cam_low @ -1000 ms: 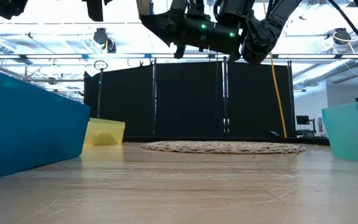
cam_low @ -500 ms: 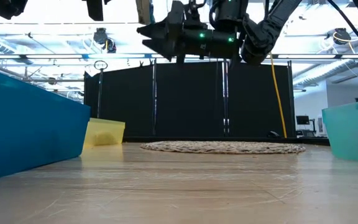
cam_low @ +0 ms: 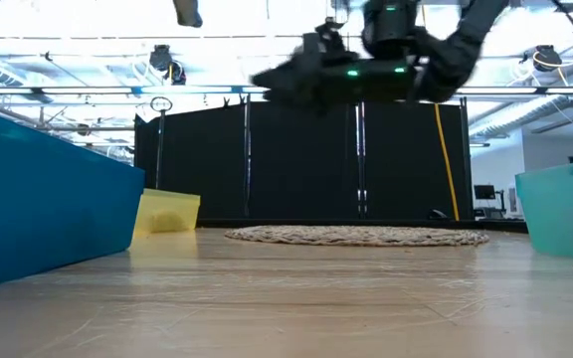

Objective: Pick and place Granola Bars by type
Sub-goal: Put the blue granola bar into the blue bin

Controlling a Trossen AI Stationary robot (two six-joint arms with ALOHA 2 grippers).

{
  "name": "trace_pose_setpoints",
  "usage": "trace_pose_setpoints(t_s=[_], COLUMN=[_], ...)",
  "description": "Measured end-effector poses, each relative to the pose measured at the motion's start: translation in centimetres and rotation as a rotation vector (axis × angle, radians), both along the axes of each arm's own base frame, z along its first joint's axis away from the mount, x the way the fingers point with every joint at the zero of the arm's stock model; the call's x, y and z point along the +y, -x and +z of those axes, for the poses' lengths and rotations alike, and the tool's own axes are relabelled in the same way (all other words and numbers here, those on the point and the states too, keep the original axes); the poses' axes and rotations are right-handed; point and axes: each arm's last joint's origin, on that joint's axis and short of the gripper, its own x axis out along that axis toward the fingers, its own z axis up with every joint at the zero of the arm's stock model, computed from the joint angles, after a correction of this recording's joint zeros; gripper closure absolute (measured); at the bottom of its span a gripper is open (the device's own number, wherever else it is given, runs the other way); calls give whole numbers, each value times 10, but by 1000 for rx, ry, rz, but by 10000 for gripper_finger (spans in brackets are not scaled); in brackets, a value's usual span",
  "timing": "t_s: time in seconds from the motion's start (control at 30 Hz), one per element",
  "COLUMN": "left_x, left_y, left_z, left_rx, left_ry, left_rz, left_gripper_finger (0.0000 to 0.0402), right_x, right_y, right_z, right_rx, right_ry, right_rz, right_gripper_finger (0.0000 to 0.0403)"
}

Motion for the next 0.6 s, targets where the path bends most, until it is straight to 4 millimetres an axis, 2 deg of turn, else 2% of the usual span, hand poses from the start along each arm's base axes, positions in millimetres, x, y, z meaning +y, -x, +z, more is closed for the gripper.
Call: trace_pose_setpoints(t_s=[0.13,0.27,0.47,0.6], left_x=[13,25,29,29], left_y=[28,45,50,50], left_z=[-9,-16,-17,-18], left_rx=[-74,-114,-129,-115], left_ry=[114,223,270,269], left_rz=[-23,43,75,89], left_gripper_finger=[397,397,397,397], right_x=[1,9,20,25], right_y=[46,101,178,212], right_z=[5,11,11,4], right_rx=[7,-16,-80,-82], right_ry=[45,85,87,77], right_rz=[-97,-186,-323,-384], right_gripper_finger=[150,154,156,156])
